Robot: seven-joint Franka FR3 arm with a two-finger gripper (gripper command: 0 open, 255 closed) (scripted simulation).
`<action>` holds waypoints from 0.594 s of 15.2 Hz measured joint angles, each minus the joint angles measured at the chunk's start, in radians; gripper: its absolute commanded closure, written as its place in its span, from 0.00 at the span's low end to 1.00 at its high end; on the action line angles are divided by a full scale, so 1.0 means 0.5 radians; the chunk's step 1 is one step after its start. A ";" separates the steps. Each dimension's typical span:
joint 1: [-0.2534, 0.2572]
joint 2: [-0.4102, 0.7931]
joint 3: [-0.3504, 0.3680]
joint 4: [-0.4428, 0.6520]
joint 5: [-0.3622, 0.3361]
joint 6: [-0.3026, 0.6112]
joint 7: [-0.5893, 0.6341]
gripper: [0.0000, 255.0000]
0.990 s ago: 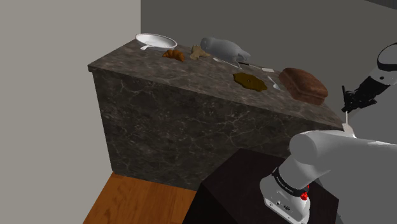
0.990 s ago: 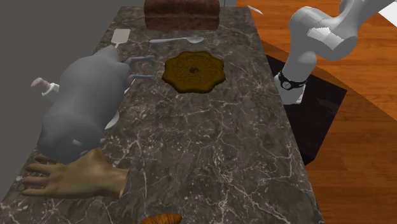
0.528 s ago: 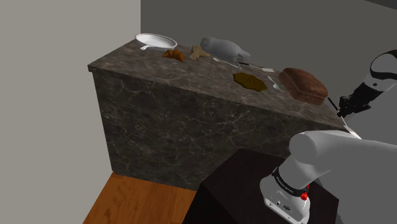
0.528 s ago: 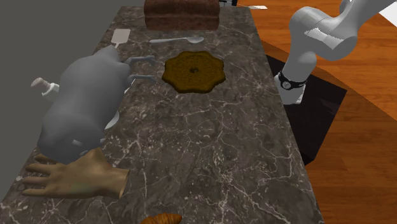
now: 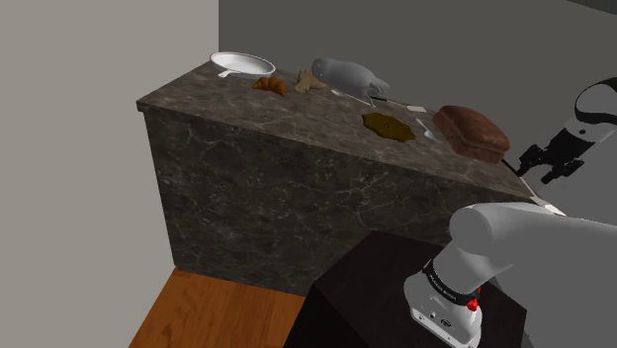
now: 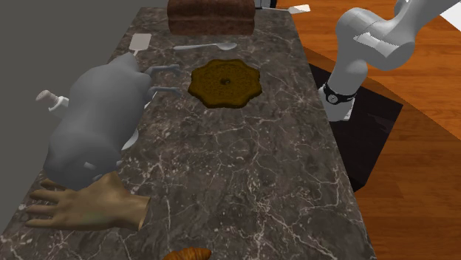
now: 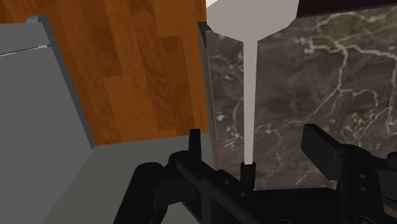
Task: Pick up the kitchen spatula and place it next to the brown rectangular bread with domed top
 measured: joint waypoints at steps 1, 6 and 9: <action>0.000 0.000 0.000 0.000 0.000 0.000 0.000 0.00; 0.022 0.020 0.081 0.135 0.071 -0.121 -0.016 0.00; 0.025 0.023 0.131 0.214 0.110 -0.202 -0.030 0.00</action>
